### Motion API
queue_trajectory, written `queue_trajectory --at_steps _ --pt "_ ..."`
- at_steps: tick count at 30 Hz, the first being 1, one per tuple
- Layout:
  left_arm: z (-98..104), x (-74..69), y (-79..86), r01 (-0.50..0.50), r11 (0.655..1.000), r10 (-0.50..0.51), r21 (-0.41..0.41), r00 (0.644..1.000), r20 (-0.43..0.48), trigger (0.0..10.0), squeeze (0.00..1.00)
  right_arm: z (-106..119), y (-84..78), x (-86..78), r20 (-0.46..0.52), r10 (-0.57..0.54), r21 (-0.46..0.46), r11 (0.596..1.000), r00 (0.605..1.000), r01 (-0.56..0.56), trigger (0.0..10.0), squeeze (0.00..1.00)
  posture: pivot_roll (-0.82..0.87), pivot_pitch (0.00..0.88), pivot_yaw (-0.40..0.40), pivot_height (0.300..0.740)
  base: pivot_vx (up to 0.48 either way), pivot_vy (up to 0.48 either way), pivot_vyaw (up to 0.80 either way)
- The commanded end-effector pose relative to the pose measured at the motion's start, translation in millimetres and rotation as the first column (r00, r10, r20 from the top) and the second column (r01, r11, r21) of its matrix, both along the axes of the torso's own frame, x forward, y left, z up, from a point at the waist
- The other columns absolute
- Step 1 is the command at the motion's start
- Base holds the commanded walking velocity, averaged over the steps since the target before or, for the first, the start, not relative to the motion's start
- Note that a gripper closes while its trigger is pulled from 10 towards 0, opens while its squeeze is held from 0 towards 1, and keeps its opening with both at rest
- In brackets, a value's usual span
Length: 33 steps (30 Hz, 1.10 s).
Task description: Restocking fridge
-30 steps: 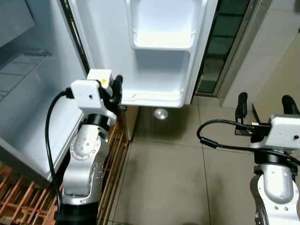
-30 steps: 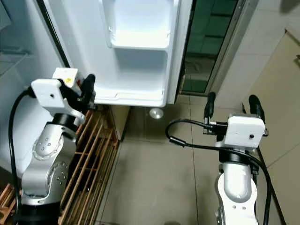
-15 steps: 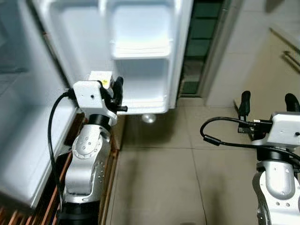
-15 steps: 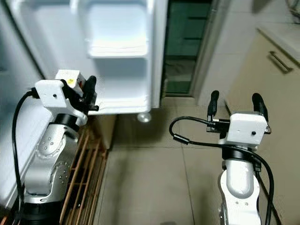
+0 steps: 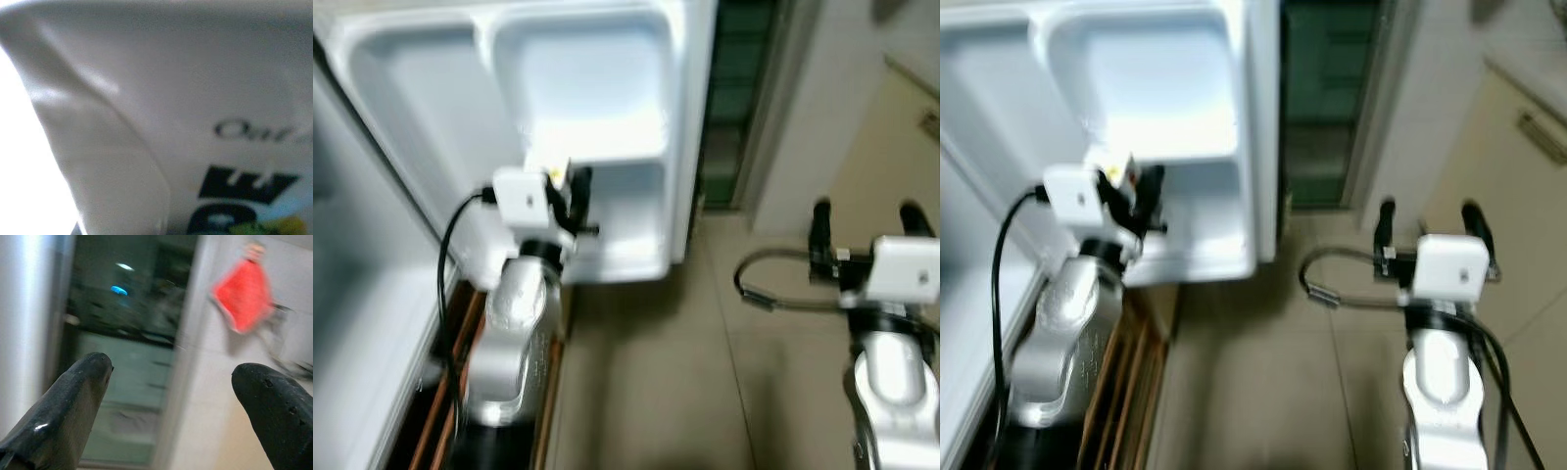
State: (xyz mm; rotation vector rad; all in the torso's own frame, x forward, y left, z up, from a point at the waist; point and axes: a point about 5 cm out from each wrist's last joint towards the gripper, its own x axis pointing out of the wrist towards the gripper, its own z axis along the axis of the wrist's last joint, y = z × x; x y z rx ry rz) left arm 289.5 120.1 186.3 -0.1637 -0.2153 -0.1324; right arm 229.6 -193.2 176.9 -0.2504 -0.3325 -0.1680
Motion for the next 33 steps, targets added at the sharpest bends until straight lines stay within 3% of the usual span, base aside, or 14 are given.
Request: queue_trajectory --at_steps 1,4,5,6,9,11,20,27,33 --pt "-5.7 0.7 13.9 -0.065 0.998 0.066 0.015 0.998 -0.026 10.0 0.00 -2.1 3.4 -0.9 -0.008 0.021 0.016 1.000 1.000 -0.020 10.0 0.04 -0.22 0.000 0.037 0.740 0.000 0.000 0.00" --pt "-19.7 9.9 11.4 -0.062 0.997 0.067 0.054 0.993 -0.097 10.0 0.00 -3.9 4.4 -1.3 -0.018 0.031 0.025 0.999 0.999 -0.030 10.0 0.04 -0.22 0.000 0.038 0.740 0.000 0.000 0.00" --pt "-27.3 19.2 7.0 -0.049 0.996 0.059 0.073 0.989 -0.138 10.0 0.00 -4.9 5.2 -1.6 -0.024 0.038 0.029 0.999 0.999 -0.038 10.0 0.04 -0.23 0.000 0.040 0.740 0.000 0.000 0.00" --pt "-27.3 19.2 7.0 -0.049 0.996 0.059 0.073 0.989 -0.138 10.0 0.00 -4.9 5.2 -1.6 -0.024 0.038 0.029 0.999 0.999 -0.038 10.0 0.04 -0.23 0.000 0.040 0.740 0.000 0.000 0.00" --pt "-33.5 37.3 -3.8 -0.016 0.996 0.031 0.088 0.985 -0.169 10.0 0.00 -4.7 9.1 -4.2 -0.037 0.054 0.036 0.998 0.998 -0.053 10.0 0.04 -0.27 0.004 0.055 0.740 0.000 0.000 0.00" --pt "-30.6 45.8 -12.8 -0.001 0.996 0.014 0.085 0.989 -0.149 10.0 0.00 -4.1 10.1 -6.0 -0.040 0.055 0.036 0.998 0.998 -0.053 10.0 0.04 -0.28 0.015 0.059 0.740 0.000 0.000 0.00" --pt "-19.4 60.0 -52.9 0.066 0.995 -0.059 0.077 0.994 -0.089 10.0 0.00 -4.8 12.9 -23.6 -0.072 0.036 0.038 0.999 0.997 -0.034 10.0 0.04 -0.35 0.097 0.092 0.740 0.000 0.000 0.00" --pt "-30.4 70.0 -58.2 0.003 0.994 0.010 0.108 0.993 -0.116 10.0 0.00 -7.2 15.1 -35.8 -0.115 0.032 0.042 0.999 0.993 -0.027 10.0 0.04 -0.39 0.141 0.097 0.740 0.000 0.000 0.00" --pt "-37.4 73.8 -47.7 -0.050 0.991 0.067 0.122 0.988 -0.139 10.0 0.00 -10.1 13.9 -38.7 -0.142 0.027 0.044 0.999 0.989 -0.021 10.0 0.04 -0.39 0.145 0.100 0.740 0.000 0.000 0.00"
